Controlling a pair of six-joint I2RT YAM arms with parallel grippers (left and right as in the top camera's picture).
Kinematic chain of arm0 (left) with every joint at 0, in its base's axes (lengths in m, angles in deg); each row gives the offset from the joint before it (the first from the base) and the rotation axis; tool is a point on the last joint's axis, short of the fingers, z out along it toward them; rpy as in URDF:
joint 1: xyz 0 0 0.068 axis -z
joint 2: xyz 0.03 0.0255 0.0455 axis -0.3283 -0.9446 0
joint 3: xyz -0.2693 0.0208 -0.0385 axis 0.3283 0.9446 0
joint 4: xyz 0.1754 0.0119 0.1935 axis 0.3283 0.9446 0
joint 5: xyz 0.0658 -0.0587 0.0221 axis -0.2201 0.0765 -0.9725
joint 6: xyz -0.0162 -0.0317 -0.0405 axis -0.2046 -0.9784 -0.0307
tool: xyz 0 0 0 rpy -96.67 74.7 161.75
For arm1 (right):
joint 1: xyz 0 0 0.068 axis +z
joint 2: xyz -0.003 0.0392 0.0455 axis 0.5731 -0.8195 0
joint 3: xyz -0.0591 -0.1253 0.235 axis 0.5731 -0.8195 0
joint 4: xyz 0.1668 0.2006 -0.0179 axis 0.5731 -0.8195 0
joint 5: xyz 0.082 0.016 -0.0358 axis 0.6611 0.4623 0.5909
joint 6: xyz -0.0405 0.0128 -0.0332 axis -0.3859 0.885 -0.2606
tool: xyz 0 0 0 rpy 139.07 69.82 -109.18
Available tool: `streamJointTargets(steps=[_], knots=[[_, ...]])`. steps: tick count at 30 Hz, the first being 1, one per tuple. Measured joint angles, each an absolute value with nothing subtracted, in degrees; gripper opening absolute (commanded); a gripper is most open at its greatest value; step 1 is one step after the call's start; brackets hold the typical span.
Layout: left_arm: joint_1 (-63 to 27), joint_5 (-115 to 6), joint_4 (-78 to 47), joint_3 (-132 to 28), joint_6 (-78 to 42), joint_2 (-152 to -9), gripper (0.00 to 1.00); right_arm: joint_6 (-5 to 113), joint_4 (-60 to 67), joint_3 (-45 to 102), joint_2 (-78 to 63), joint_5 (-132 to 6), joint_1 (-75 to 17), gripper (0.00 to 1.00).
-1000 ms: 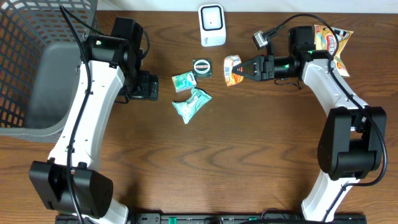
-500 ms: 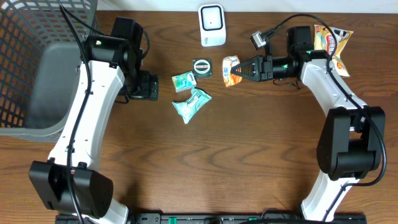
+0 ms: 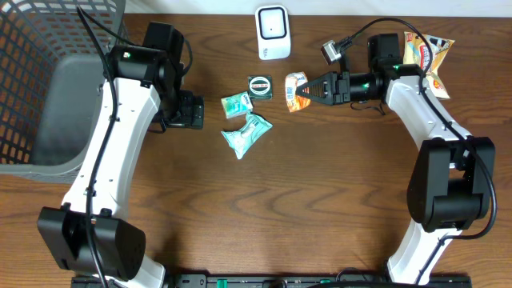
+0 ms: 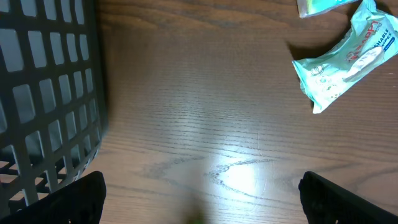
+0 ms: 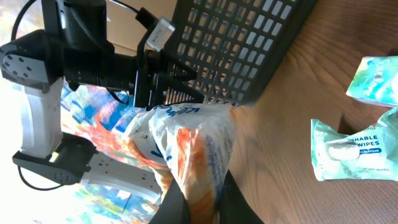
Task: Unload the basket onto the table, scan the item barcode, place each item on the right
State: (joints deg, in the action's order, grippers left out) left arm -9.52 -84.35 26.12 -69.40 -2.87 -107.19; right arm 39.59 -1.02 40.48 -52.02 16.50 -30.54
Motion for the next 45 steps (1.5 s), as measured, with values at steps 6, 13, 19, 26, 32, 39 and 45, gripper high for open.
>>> streamJointTargets(steps=[6,13,19,26,32,39,45], knots=[[-9.52,-84.35,26.12,-69.40,-2.87,-107.19,0.98,39.59,-1.02,40.48,-52.02,16.15,-29.84,0.01],[-9.52,-84.35,26.12,-69.40,-2.87,-107.19,0.98,41.55,-3.20,40.52,-52.02,-0.78,-27.72,0.01],[-9.52,-84.35,26.12,-69.40,-2.87,-107.19,0.98,44.20,-5.81,40.98,-52.02,-33.09,-22.21,0.01],[-9.52,-84.35,26.12,-69.40,-2.87,-107.19,0.98,40.96,0.36,45.87,-52.02,-57.81,-16.86,0.01],[-9.52,-84.35,26.12,-69.40,-2.87,-107.19,0.98,36.50,4.93,51.45,-52.09,-65.68,-15.07,0.01],[-9.52,-84.35,26.10,-69.40,-2.87,-107.19,0.98,28.44,17.10,60.69,-55.17,-72.96,-15.11,0.01],[-9.52,-84.35,26.12,-69.40,-2.87,-107.19,0.98,18.34,33.58,61.15,-61.62,-77.59,-14.85,0.01]])
